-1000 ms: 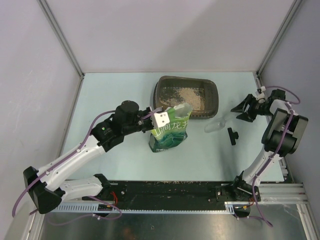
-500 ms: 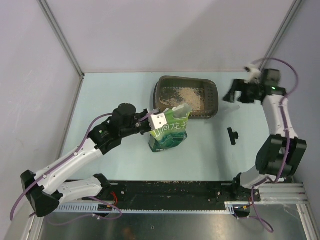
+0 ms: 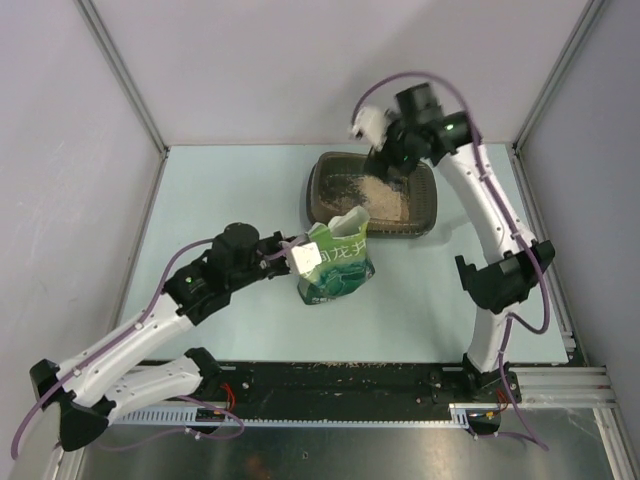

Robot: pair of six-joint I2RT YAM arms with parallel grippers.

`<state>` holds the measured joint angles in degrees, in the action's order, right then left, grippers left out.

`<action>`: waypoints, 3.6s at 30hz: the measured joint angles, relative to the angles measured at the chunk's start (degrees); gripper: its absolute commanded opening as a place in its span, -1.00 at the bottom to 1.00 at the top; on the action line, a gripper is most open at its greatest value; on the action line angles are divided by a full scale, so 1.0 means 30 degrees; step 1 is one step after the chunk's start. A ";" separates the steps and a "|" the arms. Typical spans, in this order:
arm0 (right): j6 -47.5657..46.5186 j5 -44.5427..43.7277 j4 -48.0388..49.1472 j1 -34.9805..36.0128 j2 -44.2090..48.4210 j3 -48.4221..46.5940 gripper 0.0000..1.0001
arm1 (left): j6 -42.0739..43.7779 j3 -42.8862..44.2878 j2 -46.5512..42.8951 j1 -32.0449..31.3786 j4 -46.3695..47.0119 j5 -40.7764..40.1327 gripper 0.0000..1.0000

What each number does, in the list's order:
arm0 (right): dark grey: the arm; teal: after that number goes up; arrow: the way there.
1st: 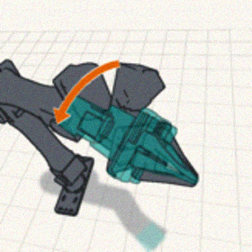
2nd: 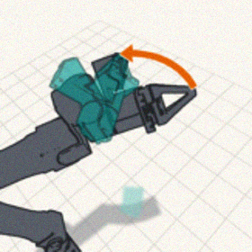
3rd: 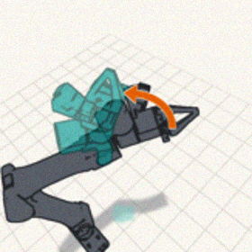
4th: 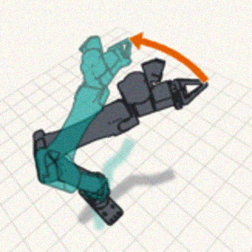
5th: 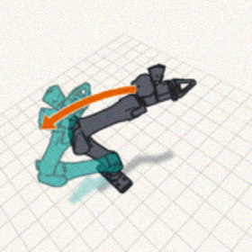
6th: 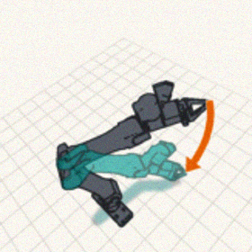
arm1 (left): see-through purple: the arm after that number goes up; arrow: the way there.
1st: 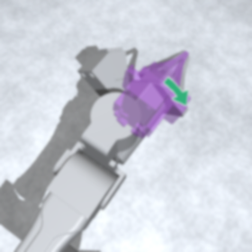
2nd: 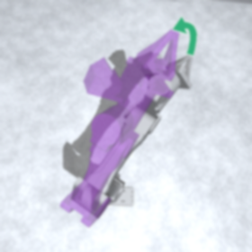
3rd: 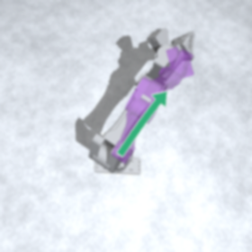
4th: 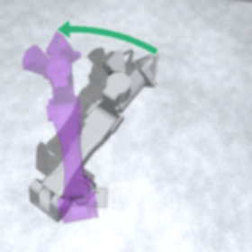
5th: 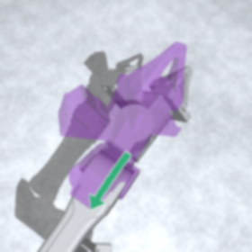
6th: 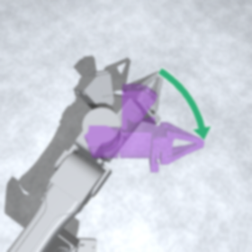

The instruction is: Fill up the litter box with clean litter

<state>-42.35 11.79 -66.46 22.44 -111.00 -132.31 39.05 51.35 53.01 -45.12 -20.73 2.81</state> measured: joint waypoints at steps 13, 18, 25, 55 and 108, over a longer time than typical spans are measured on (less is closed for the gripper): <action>-0.2229 -0.4765 -0.2047 0.1654 0.3235 0.6433 0.98 | 0.0189 0.3461 0.3694 0.0408 -0.1647 -0.1872 -1.00; 1.0440 0.4197 0.7468 -0.5850 0.7053 1.1562 0.99 | -0.1071 0.3373 0.3257 0.0466 -0.1705 -0.0605 -1.00; 2.1136 0.9275 1.5176 -0.7592 0.9304 1.6422 0.95 | -0.2820 0.2885 0.2623 0.0459 -0.1282 0.0408 -1.00; 1.4375 0.3643 0.5180 0.1443 0.7912 1.4469 -1.00 | -0.1304 0.2922 0.3133 0.0459 0.0656 0.2820 -1.00; 0.8036 1.0003 1.2961 0.0226 1.3413 2.3234 -0.67 | -0.3038 0.2251 0.3694 0.0714 0.3162 0.3563 -0.81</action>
<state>-18.24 41.80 -27.57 23.11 -70.76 -62.61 29.93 58.11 64.10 -42.98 -11.25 13.50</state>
